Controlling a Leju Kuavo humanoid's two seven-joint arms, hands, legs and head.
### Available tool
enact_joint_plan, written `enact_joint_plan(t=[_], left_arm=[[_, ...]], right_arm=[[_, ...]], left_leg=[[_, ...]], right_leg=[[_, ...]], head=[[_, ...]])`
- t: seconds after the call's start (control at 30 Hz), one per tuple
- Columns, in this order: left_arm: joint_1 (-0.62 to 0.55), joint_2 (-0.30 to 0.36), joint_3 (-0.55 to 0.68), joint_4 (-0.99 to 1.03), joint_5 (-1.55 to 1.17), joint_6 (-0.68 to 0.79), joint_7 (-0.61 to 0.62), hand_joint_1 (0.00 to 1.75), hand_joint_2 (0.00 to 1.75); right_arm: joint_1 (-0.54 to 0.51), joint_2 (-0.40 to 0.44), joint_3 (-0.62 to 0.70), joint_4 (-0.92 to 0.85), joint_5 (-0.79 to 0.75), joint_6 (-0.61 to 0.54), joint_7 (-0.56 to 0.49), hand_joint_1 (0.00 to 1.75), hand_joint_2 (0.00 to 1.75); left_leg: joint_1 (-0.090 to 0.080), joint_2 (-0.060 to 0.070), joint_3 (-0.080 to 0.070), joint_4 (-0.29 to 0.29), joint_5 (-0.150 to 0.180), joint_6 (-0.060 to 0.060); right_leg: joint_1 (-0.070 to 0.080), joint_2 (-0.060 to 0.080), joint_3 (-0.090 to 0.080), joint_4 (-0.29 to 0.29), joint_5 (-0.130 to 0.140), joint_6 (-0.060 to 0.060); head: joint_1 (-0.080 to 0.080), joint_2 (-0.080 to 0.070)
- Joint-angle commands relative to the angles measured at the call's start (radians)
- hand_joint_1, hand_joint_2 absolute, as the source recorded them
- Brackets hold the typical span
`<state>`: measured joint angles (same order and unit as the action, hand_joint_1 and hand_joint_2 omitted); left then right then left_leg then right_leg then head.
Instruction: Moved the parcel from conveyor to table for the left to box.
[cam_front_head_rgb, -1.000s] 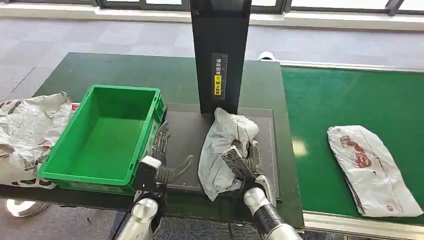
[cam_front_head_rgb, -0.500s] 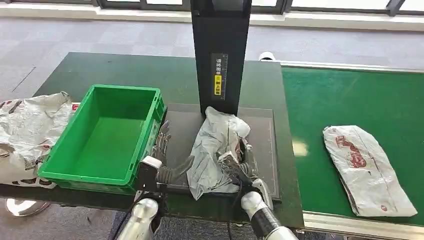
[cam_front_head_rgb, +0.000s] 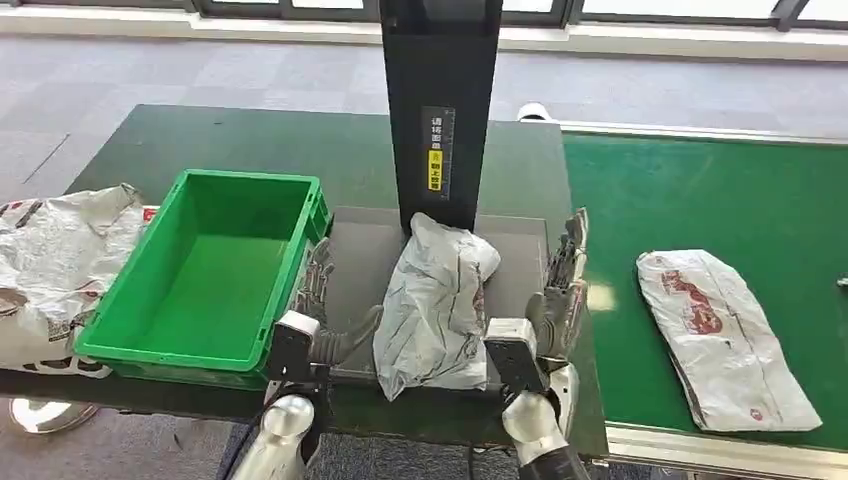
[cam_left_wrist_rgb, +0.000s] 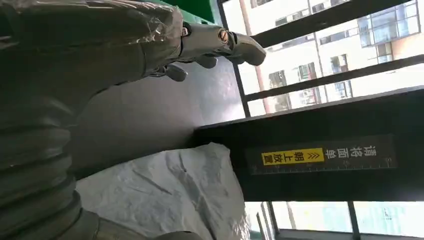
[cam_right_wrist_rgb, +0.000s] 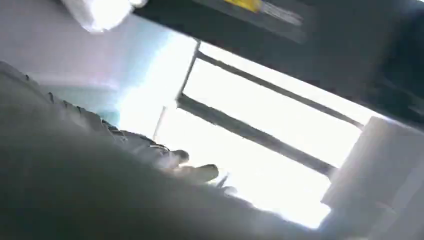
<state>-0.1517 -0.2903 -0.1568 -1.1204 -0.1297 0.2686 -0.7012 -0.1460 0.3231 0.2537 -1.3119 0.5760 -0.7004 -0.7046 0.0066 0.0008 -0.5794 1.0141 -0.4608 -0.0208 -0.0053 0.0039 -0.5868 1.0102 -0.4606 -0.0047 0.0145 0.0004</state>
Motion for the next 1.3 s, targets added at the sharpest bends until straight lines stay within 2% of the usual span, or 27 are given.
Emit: enact_joint_plan(t=[0.03,0.07,0.1,0.13,0.2,0.23,0.37,0.4,0.53,0.6,0.63,0.77,0.87,0.97,1.03,1.1,1.2,1.27,1.3], left_arm=[[-0.043,-0.048,-0.107,0.036,-0.09,0.033,0.003,0.0,1.75],[-0.043,-0.048,-0.107,0.036,-0.09,0.033,0.003,0.0,1.75],[-0.106,-0.059,-0.153,0.12,-0.127,0.028,0.003,0.0,1.75],[-0.132,-0.059,-0.175,0.153,-0.16,0.038,0.009,0.0,1.75],[-0.132,-0.059,-0.175,0.153,-0.16,0.038,0.009,0.0,1.75],[-0.132,-0.059,-0.175,0.153,-0.16,0.038,0.009,0.0,1.75],[-0.132,-0.059,-0.175,0.153,-0.16,0.038,0.009,0.0,1.75],[-0.187,-0.059,-0.208,0.238,-0.201,0.051,0.029,0.0,1.75],[-0.36,-0.059,-0.464,0.49,-0.243,0.157,0.227,0.0,1.75],[-0.392,-0.059,-0.537,0.547,-0.246,0.181,0.289,0.0,1.75],[-0.411,-0.059,-0.592,0.588,-0.244,0.192,0.337,0.0,1.75],[-0.43,-0.059,-0.686,0.66,-0.278,0.19,0.425,0.0,1.75],[-0.454,-0.059,-0.791,0.74,-0.376,0.199,0.585,0.0,1.75],[-0.458,-0.059,-0.813,0.756,-0.401,0.197,0.621,0.0,1.75],[-0.461,-0.059,-0.861,0.767,-0.451,0.184,0.709,0.0,1.75],[-0.462,-0.059,-0.877,0.773,-0.472,0.172,0.744,0.0,1.75],[-0.462,-0.059,-0.877,0.773,-0.472,0.172,0.744,0.0,1.75],[-0.472,-0.059,-0.902,0.796,-0.503,0.162,0.792,0.0,1.75],[-0.472,-0.059,-0.902,0.796,-0.503,0.162,0.792,0.0,1.75]], right_arm=[[0.176,0.026,-0.149,-0.735,-0.015,0.002,0.006,0.0,0.0],[0.176,0.026,-0.149,-0.735,-0.015,0.002,0.006,0.0,0.0],[0.177,0.026,-0.136,-0.772,0.004,0.002,0.006,0.0,0.0],[0.175,0.026,-0.131,-0.773,0.009,0.002,0.006,0.0,0.0],[0.175,0.026,-0.131,-0.773,0.009,0.002,0.006,0.0,0.0],[0.175,0.026,-0.131,-0.773,0.009,0.002,0.006,0.0,0.0],[0.175,0.026,-0.131,-0.773,0.009,0.002,0.006,0.0,0.0],[0.164,0.026,-0.128,-0.764,0.02,0.002,0.006,0.0,1.75],[0.142,0.026,-0.125,-0.707,0.026,0.002,0.006,0.0,1.75],[0.134,0.026,-0.123,-0.682,0.027,0.002,0.006,0.0,1.75],[0.131,0.026,-0.13,-0.673,0.032,0.002,0.006,0.0,1.75],[0.129,0.026,-0.134,-0.659,0.035,0.002,0.006,0.0,1.75],[0.133,0.026,-0.123,-0.651,0.036,0.002,0.006,0.0,1.75],[0.132,0.026,-0.122,-0.652,0.039,0.002,0.006,0.0,1.75],[0.132,0.026,-0.119,-0.654,0.035,0.002,0.006,0.0,1.75],[0.127,0.026,-0.119,-0.659,0.039,0.002,0.006,0.0,1.75],[0.127,0.026,-0.119,-0.659,0.039,0.002,0.006,0.0,1.75],[0.124,0.026,-0.12,-0.662,0.036,0.002,0.006,0.0,1.75],[0.124,0.026,-0.12,-0.662,0.036,0.002,0.006,0.0,1.75]], left_leg=[[-0.001,-0.01,-0.003,0.002,0.0,0.001],[-0.001,-0.013,-0.004,0.002,0.0,0.001],[-0.001,-0.012,-0.002,0.002,0.0,0.002],[-0.001,-0.008,0.0,0.0,0.0,0.001],[0.0,-0.01,0.0,0.0,0.0,0.002],[-0.001,-0.005,0.0,0.001,0.0,0.002],[-0.001,-0.002,0.001,0.0,0.0,0.002],[0.0,-0.003,0.002,0.0,0.0,0.002],[-0.001,-0.007,0.002,0.0,0.001,0.002],[-0.001,-0.009,0.003,-0.001,0.003,0.003],[-0.001,-0.004,0.003,0.0,0.001,0.002],[-0.001,-0.001,0.005,-0.002,0.001,0.002],[-0.001,-0.001,0.006,-0.002,0.001,0.002],[0.0,0.001,0.006,-0.002,0.0,0.002],[0.0,0.001,0.008,-0.006,0.002,0.002],[-0.001,0.002,0.007,-0.005,0.001,0.002],[0.0,0.002,0.005,-0.003,0.001,0.002],[0.0,0.002,0.01,-0.01,0.003,0.003],[-0.001,0.003,0.006,-0.002,0.0,0.002]], right_leg=[[-0.001,-0.01,-0.001,0.002,-0.003,0.001],[-0.001,-0.013,0.001,0.002,-0.004,0.001],[-0.001,-0.012,0.002,0.001,-0.004,0.002],[-0.001,-0.008,0.002,-0.001,-0.002,0.001],[-0.001,-0.011,0.004,-0.002,-0.002,0.002],[-0.002,-0.006,0.002,-0.001,-0.002,0.001],[-0.002,-0.003,0.001,-0.001,-0.001,0.001],[-0.002,-0.005,0.003,-0.002,-0.001,0.001],[-0.001,-0.009,0.004,-0.002,-0.001,0.001],[-0.002,-0.011,0.006,-0.003,0.0,0.002],[-0.002,-0.006,0.006,-0.002,0.0,0.002],[-0.003,-0.002,0.007,-0.003,0.001,0.002],[-0.003,-0.002,0.007,-0.003,0.001,0.001],[-0.002,-0.001,0.007,-0.004,0.001,0.001],[-0.002,0.0,0.009,-0.008,0.003,0.001],[-0.002,0.0,0.007,-0.005,0.002,0.001],[-0.001,0.001,0.006,-0.004,0.002,0.002],[-0.001,0.001,0.011,-0.012,0.005,0.002],[-0.002,0.001,0.006,-0.003,0.001,0.002]], head=[[0.0,0.0],[0.0,0.0],[0.0,0.0],[0.0,0.0],[0.0,0.0],[0.0,0.0],[0.0,0.0],[0.0,0.0],[0.0,0.0],[0.0,0.0],[0.0,0.0],[0.0,0.0],[0.0,0.0],[0.0,0.0],[0.0,0.0],[0.0,0.0],[0.0,0.0],[0.0,0.0],[0.0,0.0]])
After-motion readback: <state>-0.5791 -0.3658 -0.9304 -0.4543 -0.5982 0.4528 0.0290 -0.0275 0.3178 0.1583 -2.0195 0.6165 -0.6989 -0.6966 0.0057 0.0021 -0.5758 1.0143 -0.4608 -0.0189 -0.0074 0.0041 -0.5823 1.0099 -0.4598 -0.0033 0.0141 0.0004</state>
